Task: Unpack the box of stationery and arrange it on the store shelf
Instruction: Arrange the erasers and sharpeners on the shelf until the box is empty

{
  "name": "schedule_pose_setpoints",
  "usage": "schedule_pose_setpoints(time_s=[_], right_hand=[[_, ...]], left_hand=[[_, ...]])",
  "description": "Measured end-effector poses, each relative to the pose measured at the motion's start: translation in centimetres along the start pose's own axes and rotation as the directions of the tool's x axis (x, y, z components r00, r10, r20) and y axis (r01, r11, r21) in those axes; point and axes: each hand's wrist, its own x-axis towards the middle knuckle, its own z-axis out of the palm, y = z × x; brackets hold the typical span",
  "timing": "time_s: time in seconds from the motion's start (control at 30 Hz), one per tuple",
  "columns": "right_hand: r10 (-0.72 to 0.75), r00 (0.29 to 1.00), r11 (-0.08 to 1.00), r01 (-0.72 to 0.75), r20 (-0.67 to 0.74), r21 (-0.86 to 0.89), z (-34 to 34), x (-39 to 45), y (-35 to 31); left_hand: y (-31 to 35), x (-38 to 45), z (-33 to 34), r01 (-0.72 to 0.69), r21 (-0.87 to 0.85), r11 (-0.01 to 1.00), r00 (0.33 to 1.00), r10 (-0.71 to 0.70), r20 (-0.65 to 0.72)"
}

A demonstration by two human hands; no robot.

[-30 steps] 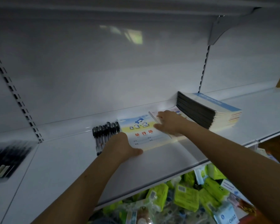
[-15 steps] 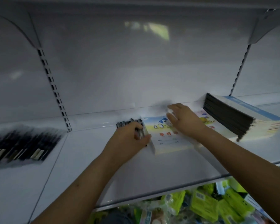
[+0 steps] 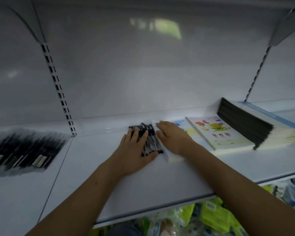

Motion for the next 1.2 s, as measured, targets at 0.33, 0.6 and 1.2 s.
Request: schedule_pose_setpoints(time_s=[0.33,0.6,1.2], right_hand=[[-0.13,0.936,0.915,0.241,-0.328,0.324,-1.3,0.0,-9.0],[-0.492,0.8,0.695,0.598,-0.342,0.399,3.3,-2.3,-32.2],[-0.746,-0.019,0.265,0.908,0.665,0.324,26.5,-27.3,-73.4]], left_hand=[[-5.5,-12.7,-5.0,0.071,-0.208,0.975,0.921,-0.145,-0.362],[-13.0,-40.6,-10.0,0.529,-0.216,0.821,0.533,-0.519,-0.668],[-17.2,-77.7,-5.5,0.997,-0.042,-0.058,-0.034,-0.899,0.436]])
